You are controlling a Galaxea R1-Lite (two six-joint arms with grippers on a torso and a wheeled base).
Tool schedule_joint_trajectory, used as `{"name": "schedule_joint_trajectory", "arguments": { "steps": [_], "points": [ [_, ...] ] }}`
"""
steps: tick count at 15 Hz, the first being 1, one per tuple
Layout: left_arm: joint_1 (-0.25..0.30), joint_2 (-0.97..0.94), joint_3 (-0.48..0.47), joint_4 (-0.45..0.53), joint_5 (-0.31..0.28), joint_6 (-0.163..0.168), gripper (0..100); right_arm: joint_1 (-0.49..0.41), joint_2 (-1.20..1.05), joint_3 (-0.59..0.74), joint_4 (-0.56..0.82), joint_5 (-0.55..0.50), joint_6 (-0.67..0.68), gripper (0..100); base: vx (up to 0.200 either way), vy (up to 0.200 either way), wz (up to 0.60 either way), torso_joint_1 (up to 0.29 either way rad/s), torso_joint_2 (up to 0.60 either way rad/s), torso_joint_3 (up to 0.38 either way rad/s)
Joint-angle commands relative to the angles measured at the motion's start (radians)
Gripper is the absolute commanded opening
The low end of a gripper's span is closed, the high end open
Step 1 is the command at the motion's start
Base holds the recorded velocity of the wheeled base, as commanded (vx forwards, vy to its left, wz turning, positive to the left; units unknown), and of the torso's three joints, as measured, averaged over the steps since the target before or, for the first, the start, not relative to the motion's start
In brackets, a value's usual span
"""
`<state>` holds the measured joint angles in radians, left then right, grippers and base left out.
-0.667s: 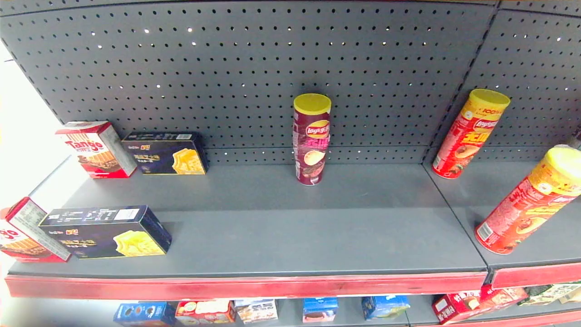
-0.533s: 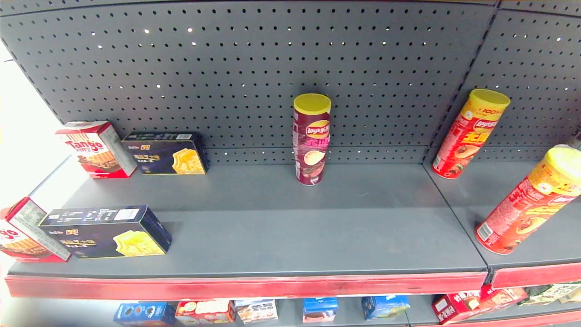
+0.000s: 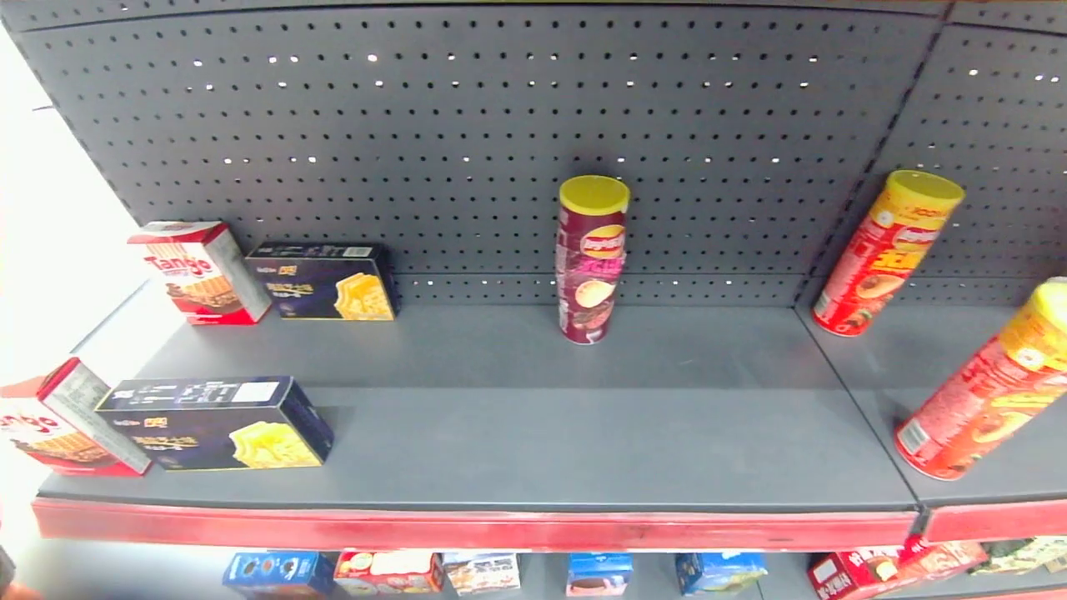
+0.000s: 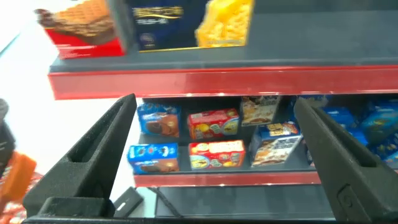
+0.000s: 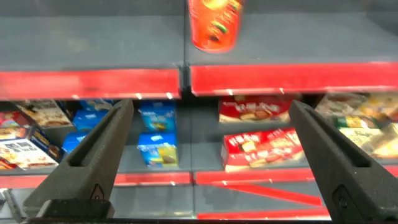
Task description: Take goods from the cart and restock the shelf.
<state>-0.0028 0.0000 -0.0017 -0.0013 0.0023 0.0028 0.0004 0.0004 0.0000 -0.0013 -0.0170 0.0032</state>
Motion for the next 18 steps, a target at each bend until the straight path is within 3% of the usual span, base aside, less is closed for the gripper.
{"name": "schedule_joint_trajectory", "arguments": {
  "steps": [1, 10, 18],
  "points": [
    [0.0, 0.0, 0.0, 0.001, 0.001, 0.0, 100, 0.0, 0.0, 0.0, -0.002, 0.002, 0.0, 100, 0.0, 0.0, 0.6, 0.007, 0.01, -0.002],
    [0.0, 0.0, 0.0, 0.001, -0.001, 0.0, 100, 0.0, 0.0, 0.0, -0.002, 0.0, 0.0, 100, 0.0, 0.0, 0.6, 0.003, 0.0, 0.001],
    [0.0, 0.0, 0.0, 0.001, -0.005, 0.002, 100, 0.0, 0.0, 0.0, -0.002, -0.001, 0.0, 100, 0.0, 0.0, 0.0, 0.0, 0.0, 0.0]
  ]
}}
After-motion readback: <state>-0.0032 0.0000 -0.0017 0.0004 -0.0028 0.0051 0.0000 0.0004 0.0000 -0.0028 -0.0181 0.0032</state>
